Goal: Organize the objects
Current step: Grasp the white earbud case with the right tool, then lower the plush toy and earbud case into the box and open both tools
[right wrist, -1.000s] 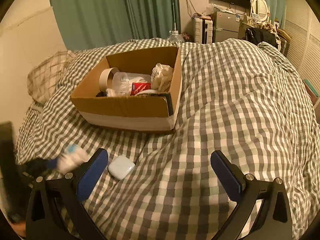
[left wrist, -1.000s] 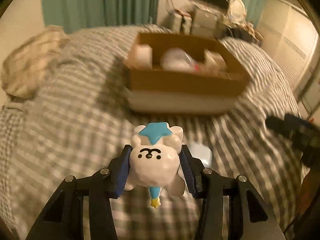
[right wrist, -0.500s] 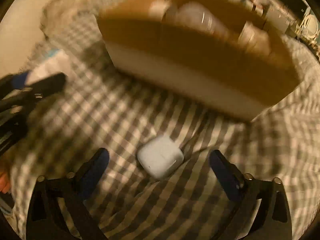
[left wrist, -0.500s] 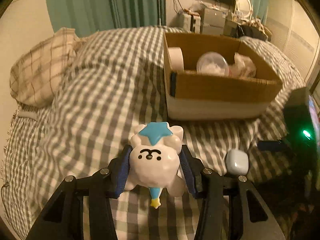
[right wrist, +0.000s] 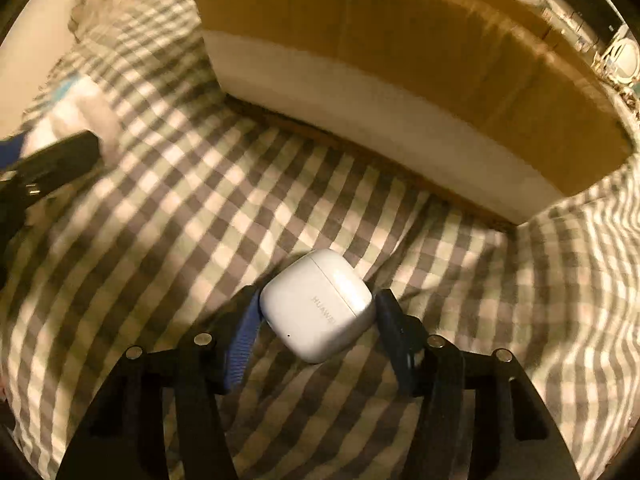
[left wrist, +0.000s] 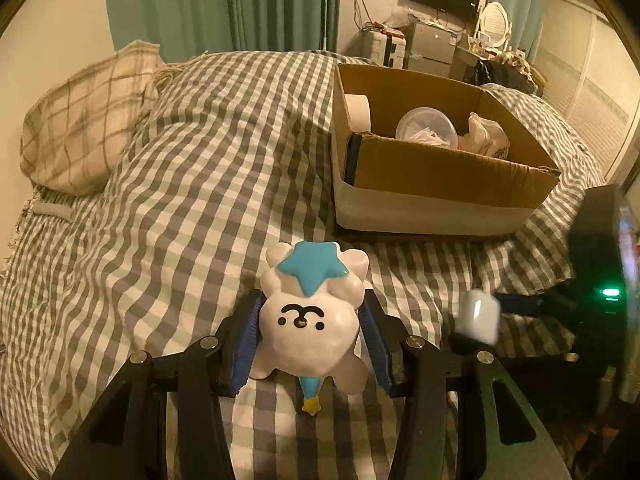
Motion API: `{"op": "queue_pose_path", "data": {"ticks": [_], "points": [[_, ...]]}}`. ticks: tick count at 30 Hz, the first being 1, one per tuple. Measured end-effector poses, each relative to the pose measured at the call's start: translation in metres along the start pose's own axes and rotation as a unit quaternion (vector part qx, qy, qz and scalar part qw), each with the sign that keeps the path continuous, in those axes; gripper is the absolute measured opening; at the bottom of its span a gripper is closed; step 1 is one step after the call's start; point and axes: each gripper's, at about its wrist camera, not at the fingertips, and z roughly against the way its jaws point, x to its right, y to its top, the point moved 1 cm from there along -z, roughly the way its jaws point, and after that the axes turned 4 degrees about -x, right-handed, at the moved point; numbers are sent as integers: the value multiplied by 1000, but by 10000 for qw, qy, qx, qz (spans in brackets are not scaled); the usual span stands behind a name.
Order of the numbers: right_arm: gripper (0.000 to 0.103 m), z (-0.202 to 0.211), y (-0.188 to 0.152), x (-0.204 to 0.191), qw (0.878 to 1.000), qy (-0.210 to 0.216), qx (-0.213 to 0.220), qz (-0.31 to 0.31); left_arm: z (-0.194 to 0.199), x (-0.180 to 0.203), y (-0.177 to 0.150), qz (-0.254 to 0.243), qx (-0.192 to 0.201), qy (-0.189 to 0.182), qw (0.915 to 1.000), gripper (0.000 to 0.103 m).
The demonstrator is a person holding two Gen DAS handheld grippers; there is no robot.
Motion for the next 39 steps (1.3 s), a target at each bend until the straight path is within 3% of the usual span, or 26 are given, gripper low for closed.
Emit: {"op": "queue_pose_path", "data": {"ticks": [5, 12, 23, 27, 32, 39], "points": [[57, 48, -12, 7, 9979, 6, 638, -82, 13, 7, 2, -90, -11, -2, 10000, 49], [57, 119, -7, 44, 9893, -58, 1410, -362, 57, 29, 28, -389, 417, -27, 9984, 49], [57, 221, 62, 80, 9687, -330, 2422, -434, 106, 66, 126, -874, 1372, 281, 9863, 49], [57, 231, 86, 94, 9636, -334, 2609, -467, 104, 75, 154, -861, 1549, 240, 9839, 49], [57, 221, 116, 110, 9641, -323, 2596, -466, 70, 81, 173, -785, 1440, 21, 9865, 49], [57, 158, 137, 134, 9729, -38, 2235, -593, 5, 81, 171, -792, 1051, -101, 9913, 49]]}}
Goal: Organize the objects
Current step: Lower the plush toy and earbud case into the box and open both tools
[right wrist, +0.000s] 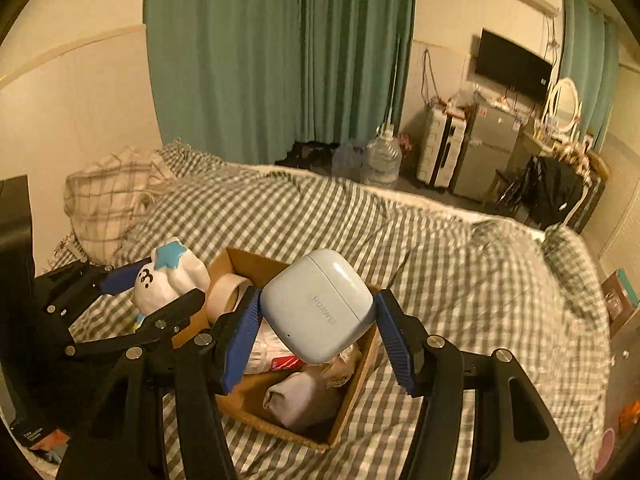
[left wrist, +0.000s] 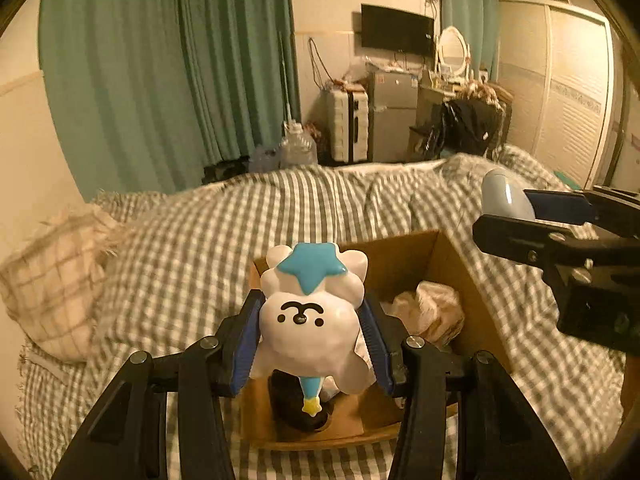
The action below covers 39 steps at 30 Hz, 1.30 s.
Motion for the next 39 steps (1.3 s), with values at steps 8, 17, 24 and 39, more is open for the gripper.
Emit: {"op": "queue_pose_path", "data": {"ticks": [8, 17, 24, 39], "points": [[57, -72, -20, 17, 9982, 132, -545, -222, -42, 0, -17, -36, -291, -131, 9995, 49], [62, -87, -35, 29, 9959, 434, -582, -537, -49, -1, -24, -47, -469, -325, 9984, 62], [85, -16, -19, 37, 9978, -22, 51, -667, -5, -6, -9, 108, -154, -270, 9995, 91], [103, 187, -26, 6, 9804, -1214, 1359, -751, 175, -25, 12, 402, 1277, -34, 9910, 103]]}}
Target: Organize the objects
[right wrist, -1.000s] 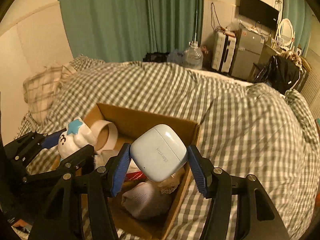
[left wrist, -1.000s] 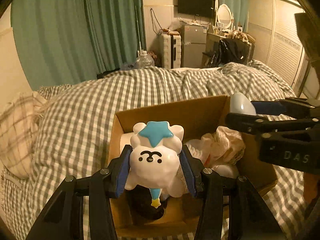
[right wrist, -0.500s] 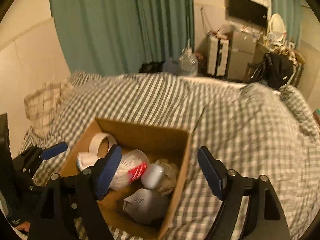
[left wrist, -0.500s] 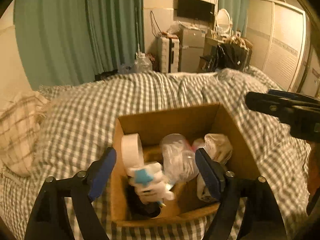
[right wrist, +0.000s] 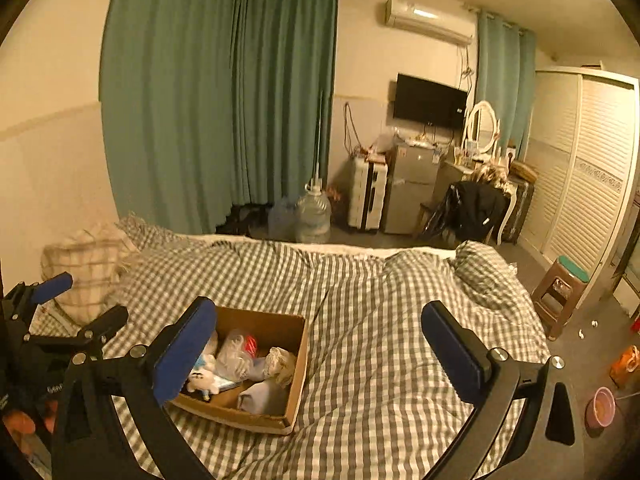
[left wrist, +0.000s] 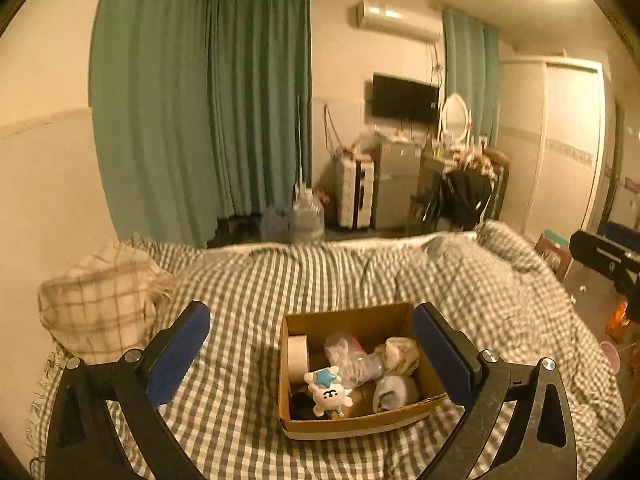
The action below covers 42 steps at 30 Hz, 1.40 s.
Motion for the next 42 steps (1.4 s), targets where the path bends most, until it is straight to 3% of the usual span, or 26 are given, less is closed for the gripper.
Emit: {"op": "queue_pose_path", "data": {"ticks": [9, 13, 20, 24, 32, 42], "points": [[103, 44, -42, -7, 9994, -292, 132, -139, 47, -1, -29, 224, 259, -19, 9994, 103], [103, 31, -75, -11, 9981, -553, 8, -289, 51, -1, -57, 229, 557, 209, 9980, 103], [103, -8, -125, -21, 9986, -426, 137, -291, 29, -3, -95, 211, 609, 447, 9969, 103], [103, -18, -133, -24, 9988, -298, 317, -233, 17, 1, -106, 103, 498, 322, 9982, 103], [103, -27, -141, -27, 9994, -164, 194, -229, 1, 5, -121, 35, 242, 280, 9993, 103], [103, -28, -142, -32, 9995, -139, 178, -214, 1, -3, -123, 266, 187, 275, 9991, 103]]}}
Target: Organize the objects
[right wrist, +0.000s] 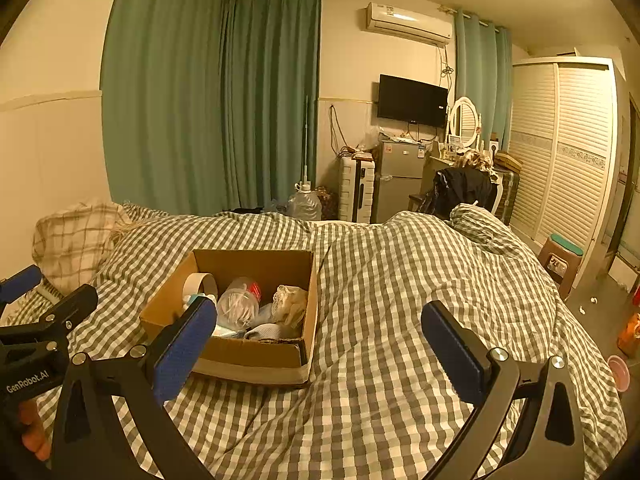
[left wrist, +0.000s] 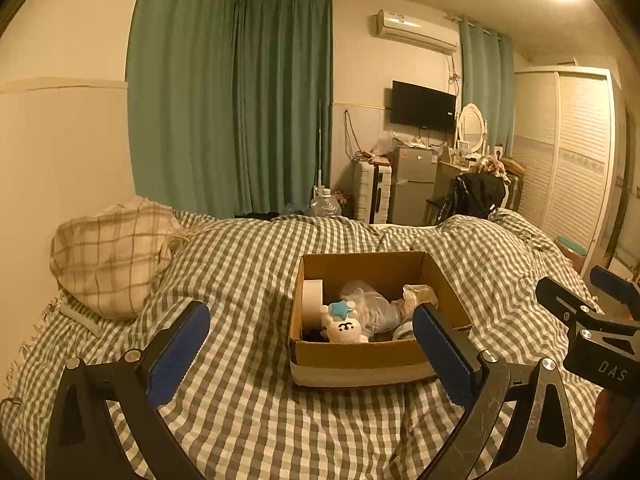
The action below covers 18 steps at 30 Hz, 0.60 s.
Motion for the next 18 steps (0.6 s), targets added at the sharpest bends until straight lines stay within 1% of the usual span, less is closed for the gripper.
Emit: {"op": "queue_pose_path", "data": {"ticks": [18], "points": [[103, -2, -2, -1, 10000, 20, -51, 25, -2, -2, -2, 56, -59, 48, 10000, 103]]}}
